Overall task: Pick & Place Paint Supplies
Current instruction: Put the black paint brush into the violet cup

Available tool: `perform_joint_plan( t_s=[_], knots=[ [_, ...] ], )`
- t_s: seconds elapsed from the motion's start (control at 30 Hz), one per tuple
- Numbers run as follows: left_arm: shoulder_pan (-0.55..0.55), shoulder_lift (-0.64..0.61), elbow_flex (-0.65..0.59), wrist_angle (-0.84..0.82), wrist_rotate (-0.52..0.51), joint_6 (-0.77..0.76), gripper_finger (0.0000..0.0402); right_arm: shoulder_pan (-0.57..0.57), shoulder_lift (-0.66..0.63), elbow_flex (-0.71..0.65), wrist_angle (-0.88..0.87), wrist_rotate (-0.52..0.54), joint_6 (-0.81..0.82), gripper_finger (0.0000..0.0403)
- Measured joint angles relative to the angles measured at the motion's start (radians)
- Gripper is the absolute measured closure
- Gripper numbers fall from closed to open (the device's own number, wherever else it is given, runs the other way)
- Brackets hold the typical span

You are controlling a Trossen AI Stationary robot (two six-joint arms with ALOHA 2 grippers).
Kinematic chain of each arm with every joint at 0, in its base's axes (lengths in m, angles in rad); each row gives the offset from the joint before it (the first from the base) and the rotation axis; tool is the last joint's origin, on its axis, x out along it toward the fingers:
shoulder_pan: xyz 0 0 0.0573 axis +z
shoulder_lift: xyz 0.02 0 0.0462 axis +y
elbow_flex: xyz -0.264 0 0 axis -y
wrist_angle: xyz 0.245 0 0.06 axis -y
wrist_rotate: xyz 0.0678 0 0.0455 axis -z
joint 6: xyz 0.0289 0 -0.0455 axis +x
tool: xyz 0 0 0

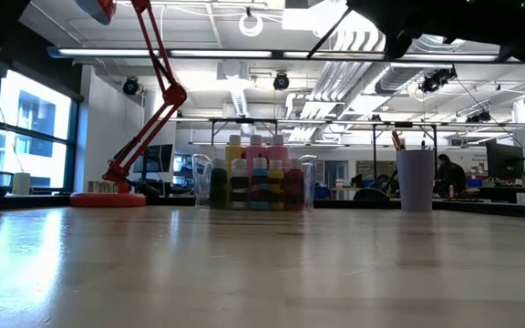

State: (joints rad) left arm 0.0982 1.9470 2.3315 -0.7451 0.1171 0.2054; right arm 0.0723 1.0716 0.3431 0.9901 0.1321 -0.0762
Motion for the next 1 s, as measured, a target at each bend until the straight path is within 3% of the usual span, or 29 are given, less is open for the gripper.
perform_joint_plan(
  t_s=[0.2, 0.53, 0.63, 0.73, 0.87, 1.0],
  knots=[
    [0.006, -0.055, -0.002, -0.166, -0.107, -0.033, 0.0215, 0.000, -0.017, 0.000, -0.052, 0.138, -0.002, 0.0393],
    [0.006, -0.068, -0.002, -0.406, -0.332, -0.155, 0.0215, 0.000, -0.107, 0.000, -0.135, 0.578, -0.119, 0.0393],
    [0.006, -0.068, -0.002, -0.478, -0.412, -0.158, 0.0215, 0.000, -0.155, 0.000, -0.152, 0.654, -0.150, 0.0393],
    [0.007, -0.068, -0.002, -0.519, -0.424, -0.158, 0.0216, 0.000, -0.202, 0.011, -0.206, 0.715, -0.164, 0.0393],
    [0.006, -0.068, -0.003, -0.514, -0.424, -0.124, 0.0225, 0.000, -0.239, 0.110, -0.424, 0.769, -0.163, 0.0393],
    [0.006, -0.073, -0.083, -0.462, -0.423, -0.099, 0.0264, 0.000, -0.239, 0.214, -0.613, 0.784, -0.160, 0.0393]
  ],
)
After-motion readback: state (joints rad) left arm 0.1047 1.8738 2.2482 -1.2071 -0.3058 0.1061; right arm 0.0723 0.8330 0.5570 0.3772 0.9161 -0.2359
